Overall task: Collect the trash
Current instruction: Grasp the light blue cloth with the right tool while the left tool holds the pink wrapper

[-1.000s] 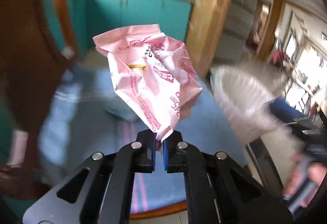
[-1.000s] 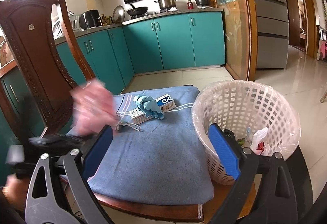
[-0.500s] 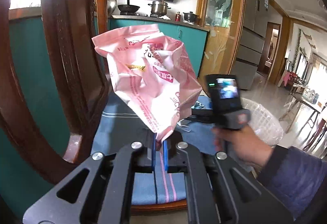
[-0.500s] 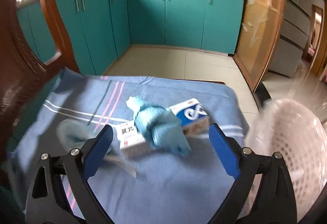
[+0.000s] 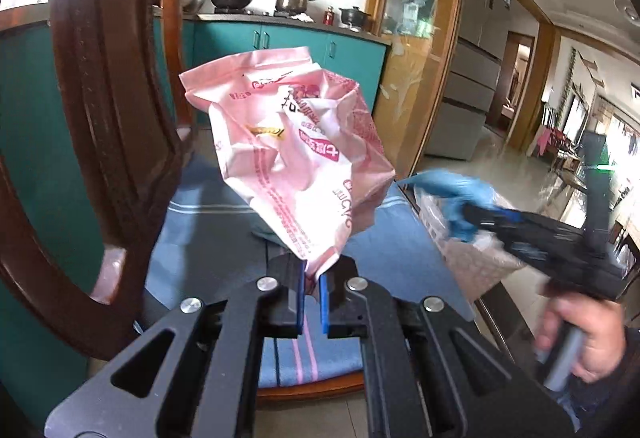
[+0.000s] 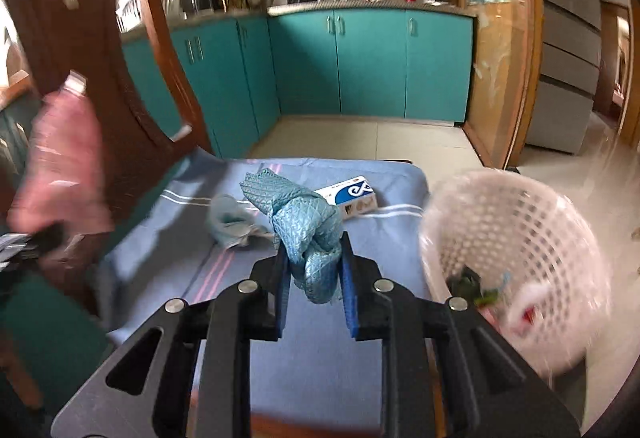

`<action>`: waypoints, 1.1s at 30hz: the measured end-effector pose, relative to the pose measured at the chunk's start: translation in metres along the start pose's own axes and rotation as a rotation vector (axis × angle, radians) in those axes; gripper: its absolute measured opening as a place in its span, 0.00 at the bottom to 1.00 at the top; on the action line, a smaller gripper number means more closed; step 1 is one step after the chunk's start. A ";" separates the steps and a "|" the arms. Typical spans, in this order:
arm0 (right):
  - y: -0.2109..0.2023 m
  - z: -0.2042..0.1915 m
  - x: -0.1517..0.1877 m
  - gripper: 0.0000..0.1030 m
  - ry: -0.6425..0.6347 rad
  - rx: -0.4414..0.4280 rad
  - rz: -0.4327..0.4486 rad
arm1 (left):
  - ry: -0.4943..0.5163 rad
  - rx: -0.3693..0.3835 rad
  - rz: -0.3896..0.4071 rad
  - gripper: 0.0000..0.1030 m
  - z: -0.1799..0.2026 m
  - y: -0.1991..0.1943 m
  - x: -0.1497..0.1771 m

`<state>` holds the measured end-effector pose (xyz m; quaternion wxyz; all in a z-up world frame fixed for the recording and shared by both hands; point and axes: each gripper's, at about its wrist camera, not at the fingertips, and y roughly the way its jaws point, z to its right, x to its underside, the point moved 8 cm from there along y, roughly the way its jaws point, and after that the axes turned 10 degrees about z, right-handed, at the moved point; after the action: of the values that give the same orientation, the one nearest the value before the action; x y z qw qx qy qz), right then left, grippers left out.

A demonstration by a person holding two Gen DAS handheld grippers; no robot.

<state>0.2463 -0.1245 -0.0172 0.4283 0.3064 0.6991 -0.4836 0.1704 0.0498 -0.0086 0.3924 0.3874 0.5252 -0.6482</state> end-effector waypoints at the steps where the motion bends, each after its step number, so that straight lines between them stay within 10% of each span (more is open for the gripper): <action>1: -0.011 0.003 0.004 0.22 0.017 -0.003 0.010 | -0.002 0.003 -0.008 0.06 0.002 0.001 0.002; 33: -0.021 0.007 0.018 0.22 0.025 -0.056 0.035 | 0.020 -0.025 -0.094 0.06 0.023 0.020 0.029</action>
<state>0.2228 -0.1381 -0.0253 0.4363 0.3126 0.7121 -0.4525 0.1757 0.0209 -0.0392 0.3611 0.3639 0.5547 -0.6554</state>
